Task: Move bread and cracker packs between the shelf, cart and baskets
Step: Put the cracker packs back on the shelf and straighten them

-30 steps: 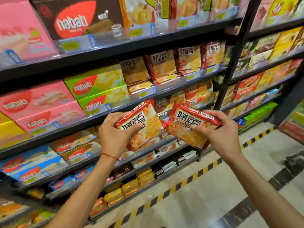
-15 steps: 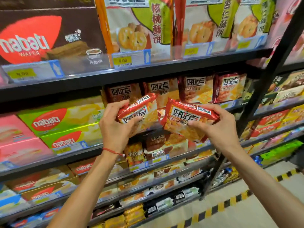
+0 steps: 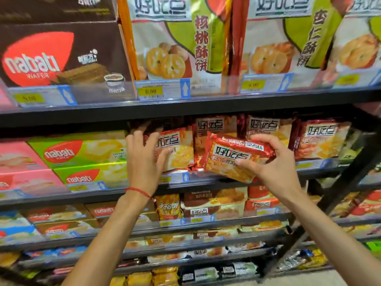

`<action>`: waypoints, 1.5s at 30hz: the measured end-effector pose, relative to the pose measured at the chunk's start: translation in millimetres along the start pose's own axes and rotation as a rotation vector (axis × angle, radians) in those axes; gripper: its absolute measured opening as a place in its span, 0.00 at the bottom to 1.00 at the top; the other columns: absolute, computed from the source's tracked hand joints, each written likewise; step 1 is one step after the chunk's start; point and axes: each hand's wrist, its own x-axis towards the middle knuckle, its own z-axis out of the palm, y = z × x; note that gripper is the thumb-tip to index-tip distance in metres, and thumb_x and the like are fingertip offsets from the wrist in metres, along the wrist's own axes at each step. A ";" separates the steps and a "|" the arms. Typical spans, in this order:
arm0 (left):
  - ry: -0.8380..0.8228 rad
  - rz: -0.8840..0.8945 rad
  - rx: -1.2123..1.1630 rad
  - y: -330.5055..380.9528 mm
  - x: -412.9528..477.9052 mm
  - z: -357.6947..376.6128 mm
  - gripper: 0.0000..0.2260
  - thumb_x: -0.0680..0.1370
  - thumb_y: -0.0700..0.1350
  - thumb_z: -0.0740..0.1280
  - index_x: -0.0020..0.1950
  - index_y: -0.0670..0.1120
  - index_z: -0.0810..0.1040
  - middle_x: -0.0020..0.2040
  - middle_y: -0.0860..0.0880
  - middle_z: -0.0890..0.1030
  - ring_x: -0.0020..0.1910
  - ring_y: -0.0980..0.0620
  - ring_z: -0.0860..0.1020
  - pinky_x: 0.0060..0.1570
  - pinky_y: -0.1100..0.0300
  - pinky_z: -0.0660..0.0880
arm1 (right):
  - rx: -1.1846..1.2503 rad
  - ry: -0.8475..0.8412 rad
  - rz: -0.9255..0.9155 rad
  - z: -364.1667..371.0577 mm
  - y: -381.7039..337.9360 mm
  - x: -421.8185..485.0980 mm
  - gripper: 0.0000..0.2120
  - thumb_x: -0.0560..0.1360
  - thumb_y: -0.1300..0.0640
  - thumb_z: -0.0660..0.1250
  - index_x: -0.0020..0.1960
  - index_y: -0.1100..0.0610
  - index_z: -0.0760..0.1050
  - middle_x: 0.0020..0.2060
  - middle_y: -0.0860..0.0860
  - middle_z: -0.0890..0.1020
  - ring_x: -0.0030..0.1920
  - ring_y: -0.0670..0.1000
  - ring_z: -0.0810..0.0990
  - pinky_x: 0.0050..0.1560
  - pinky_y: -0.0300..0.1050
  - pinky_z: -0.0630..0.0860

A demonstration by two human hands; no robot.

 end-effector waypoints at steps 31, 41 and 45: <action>-0.027 -0.317 0.116 27.2 -39.0 44.1 0.21 0.73 0.40 0.77 0.63 0.45 0.74 0.72 0.41 0.68 0.70 0.39 0.63 0.62 0.42 0.73 | -0.046 -0.212 0.148 28.5 49.4 8.7 0.47 0.70 0.28 0.73 0.77 0.47 0.52 0.77 0.53 0.67 0.78 0.53 0.68 0.77 0.62 0.68; -0.276 -0.354 -0.538 79.5 -43.7 42.6 0.25 0.81 0.48 0.69 0.77 0.48 0.67 0.69 0.53 0.74 0.64 0.59 0.74 0.62 0.66 0.75 | 0.008 0.017 0.052 43.1 38.3 15.1 0.31 0.74 0.52 0.79 0.68 0.50 0.64 0.59 0.47 0.77 0.59 0.38 0.78 0.60 0.35 0.76; -0.283 -0.422 -0.564 78.2 -39.2 59.9 0.26 0.79 0.47 0.72 0.76 0.46 0.70 0.66 0.51 0.77 0.59 0.59 0.76 0.55 0.73 0.75 | -0.230 0.048 -0.007 48.0 40.7 23.5 0.25 0.76 0.46 0.76 0.65 0.55 0.71 0.61 0.51 0.67 0.61 0.41 0.69 0.66 0.36 0.70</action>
